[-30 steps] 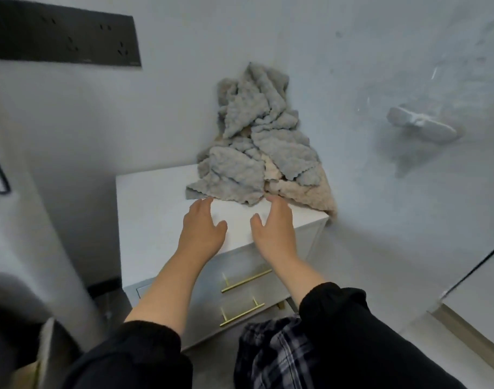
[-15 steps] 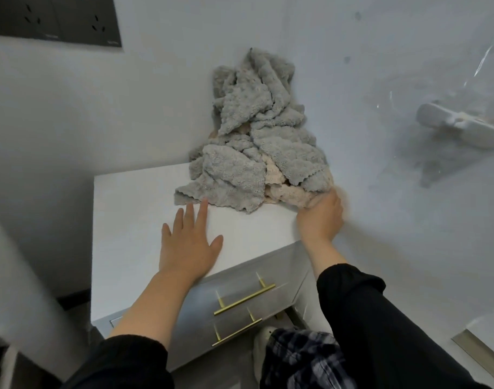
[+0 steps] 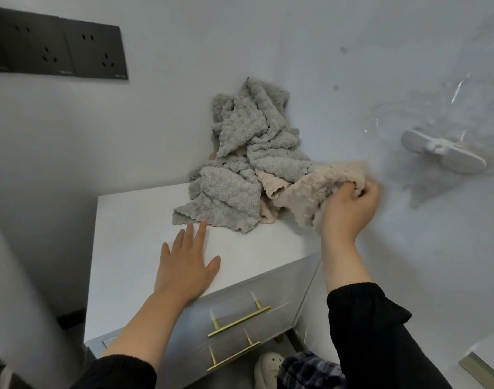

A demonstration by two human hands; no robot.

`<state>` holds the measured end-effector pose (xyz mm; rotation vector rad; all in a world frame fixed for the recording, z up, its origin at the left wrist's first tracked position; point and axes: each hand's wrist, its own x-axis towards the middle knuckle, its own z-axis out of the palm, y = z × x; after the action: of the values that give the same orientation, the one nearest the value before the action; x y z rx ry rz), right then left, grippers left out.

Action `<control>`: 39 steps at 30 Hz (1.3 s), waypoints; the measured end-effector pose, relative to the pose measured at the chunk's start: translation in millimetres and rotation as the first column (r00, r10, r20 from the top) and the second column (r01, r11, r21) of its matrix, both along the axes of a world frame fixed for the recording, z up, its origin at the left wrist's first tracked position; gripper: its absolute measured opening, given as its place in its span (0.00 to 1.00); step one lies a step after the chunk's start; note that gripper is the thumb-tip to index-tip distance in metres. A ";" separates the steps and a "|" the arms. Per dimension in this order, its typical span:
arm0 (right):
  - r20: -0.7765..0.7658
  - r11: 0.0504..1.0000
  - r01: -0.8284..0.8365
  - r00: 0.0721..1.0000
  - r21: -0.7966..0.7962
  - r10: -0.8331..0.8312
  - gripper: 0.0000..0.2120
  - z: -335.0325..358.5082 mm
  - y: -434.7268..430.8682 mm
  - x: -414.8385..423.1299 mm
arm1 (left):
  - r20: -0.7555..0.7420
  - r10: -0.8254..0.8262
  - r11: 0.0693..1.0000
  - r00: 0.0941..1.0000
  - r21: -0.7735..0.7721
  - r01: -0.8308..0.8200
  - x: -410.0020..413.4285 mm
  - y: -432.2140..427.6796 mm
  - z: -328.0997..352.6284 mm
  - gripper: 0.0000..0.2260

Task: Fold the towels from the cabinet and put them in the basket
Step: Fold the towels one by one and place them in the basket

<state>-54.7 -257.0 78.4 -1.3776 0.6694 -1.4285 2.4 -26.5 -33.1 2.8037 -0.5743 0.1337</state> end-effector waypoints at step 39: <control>-0.650 0.598 -0.712 0.262 0.369 0.713 0.08 -36.2 55.3 -40.3 | -0.455 -0.239 0.229 0.858 -0.885 -0.406 -68.6 7.8 77.1 0.13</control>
<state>-95.1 -201.7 42.2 -1.9379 0.4016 -0.0265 -66.3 -18.8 44.0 1.4305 -0.0606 -0.1928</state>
